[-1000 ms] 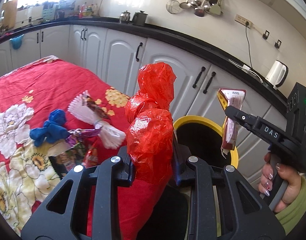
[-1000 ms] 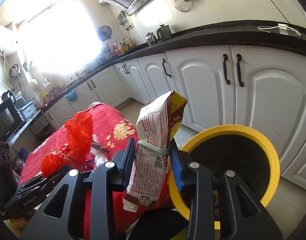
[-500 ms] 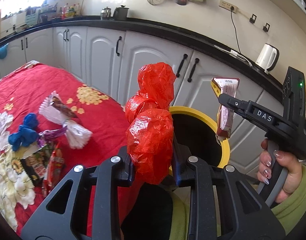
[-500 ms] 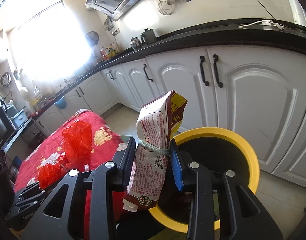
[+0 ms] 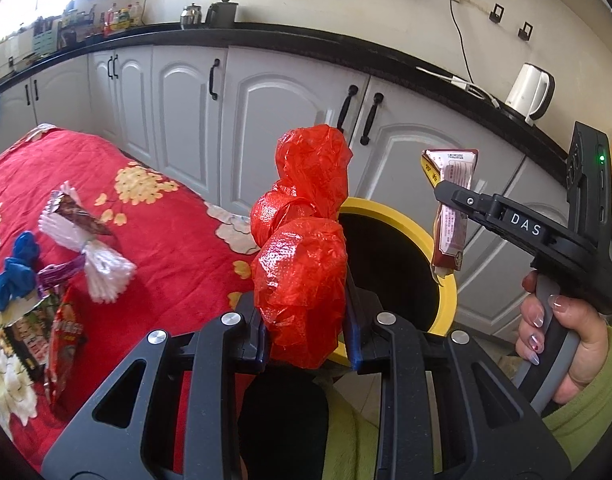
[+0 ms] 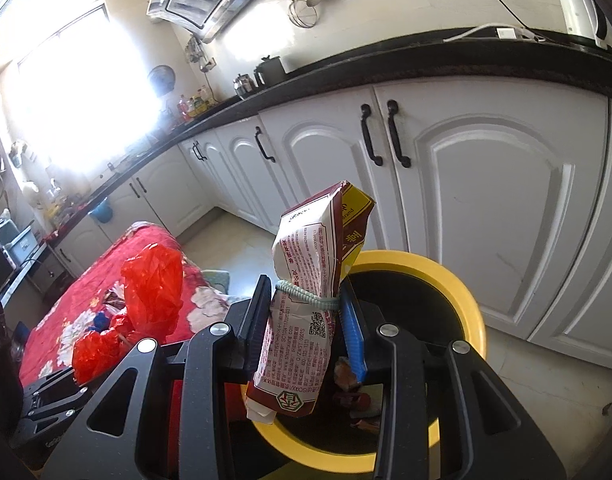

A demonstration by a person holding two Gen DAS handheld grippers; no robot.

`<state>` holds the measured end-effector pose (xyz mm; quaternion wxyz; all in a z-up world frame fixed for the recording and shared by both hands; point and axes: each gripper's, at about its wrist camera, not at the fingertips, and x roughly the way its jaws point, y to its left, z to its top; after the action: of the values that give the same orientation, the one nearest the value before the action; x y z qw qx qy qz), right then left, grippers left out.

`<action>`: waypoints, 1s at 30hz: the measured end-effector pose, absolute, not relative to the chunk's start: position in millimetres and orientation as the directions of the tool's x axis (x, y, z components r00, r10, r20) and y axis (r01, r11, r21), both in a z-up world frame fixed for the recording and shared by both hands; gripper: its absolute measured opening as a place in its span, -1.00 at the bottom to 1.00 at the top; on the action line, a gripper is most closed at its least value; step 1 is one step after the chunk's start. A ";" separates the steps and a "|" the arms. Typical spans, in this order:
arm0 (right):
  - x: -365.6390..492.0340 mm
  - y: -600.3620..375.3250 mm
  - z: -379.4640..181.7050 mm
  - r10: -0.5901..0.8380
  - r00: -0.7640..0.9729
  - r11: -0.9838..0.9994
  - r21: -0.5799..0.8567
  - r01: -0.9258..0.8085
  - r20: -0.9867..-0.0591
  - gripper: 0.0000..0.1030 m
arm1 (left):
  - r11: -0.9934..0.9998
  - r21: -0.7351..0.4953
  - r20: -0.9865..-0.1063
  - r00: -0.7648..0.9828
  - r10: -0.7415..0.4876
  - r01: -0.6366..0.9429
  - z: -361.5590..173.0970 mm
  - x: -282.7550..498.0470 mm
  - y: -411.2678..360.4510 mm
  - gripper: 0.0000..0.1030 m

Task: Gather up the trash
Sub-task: 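Carry the red bag and milk carton over the yellow bin with both grippers, then open both grippers to drop the red bag and carton into the bin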

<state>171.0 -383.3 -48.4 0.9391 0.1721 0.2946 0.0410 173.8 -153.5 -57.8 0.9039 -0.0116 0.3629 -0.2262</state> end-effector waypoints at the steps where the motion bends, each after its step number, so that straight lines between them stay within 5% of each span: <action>1: 171.3 -385.4 -50.5 0.177 0.820 0.937 0.347 0.028 -0.544 -0.37 | 0.896 -0.184 -0.654 0.630 -0.418 0.403 -59.4 175.5 -156.5 -0.59; 25: 194.9 -416.8 -113.2 0.165 0.728 0.922 0.367 0.126 -0.665 -0.33 | 0.879 -0.188 -0.757 0.505 -0.414 0.438 -121.4 214.1 -215.3 -0.57; 30: 194.0 -419.6 -114.2 0.157 0.733 0.919 0.370 0.138 -0.662 -0.04 | 0.886 -0.193 -0.759 0.508 -0.407 0.422 -123.5 217.8 -215.1 -0.41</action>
<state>194.0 -419.6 -114.2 0.9087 0.2013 0.3657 0.0052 217.8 -215.1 -123.5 0.8683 0.0086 0.4348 -0.2386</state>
